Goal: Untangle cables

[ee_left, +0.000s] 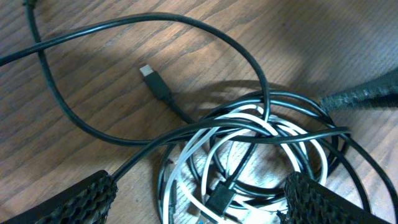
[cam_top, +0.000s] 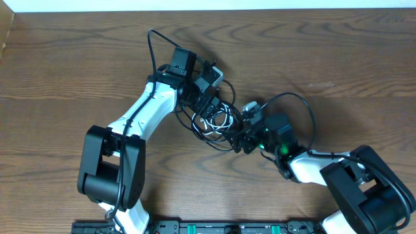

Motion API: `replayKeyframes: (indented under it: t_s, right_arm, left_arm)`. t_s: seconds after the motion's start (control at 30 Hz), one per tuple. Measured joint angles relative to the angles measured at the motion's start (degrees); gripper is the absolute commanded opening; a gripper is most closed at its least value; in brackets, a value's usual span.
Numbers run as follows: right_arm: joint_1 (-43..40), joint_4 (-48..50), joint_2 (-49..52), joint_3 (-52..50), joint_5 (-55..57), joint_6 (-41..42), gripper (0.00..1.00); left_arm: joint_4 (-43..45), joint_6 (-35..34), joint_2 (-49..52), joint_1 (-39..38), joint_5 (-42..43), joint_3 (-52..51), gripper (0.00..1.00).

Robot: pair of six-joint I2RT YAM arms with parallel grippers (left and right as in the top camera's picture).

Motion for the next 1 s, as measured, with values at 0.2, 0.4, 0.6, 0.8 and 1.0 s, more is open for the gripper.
replayKeyframes:
  t_s: [0.2,0.4,0.6,0.8,1.0]
  right_arm:
    - [2.0,0.3,0.1,0.0,4.8,-0.2,0.01]
    - [2.1,0.4,2.4,1.1,6.4,0.5,0.01]
    - [1.7,2.0,2.3,1.2,6.3,2.0,0.01]
    - [-3.5,-0.2,-7.2,1.2,4.0,3.2,0.01]
    - [-9.2,-7.1,-23.5,1.3,-0.2,3.6,0.01]
  left_arm:
    - [0.0,0.0,0.0,0.0,-1.4,0.0,0.87]
    - [0.0,0.0,0.0,0.0,-1.4,0.0,0.87]
    - [0.0,0.0,0.0,0.0,-1.4,0.0,0.87]
    - [-0.2,1.3,0.0,0.0,-0.2,0.0,0.81]
    - [-0.4,5.4,0.0,0.0,6.8,0.0,0.79]
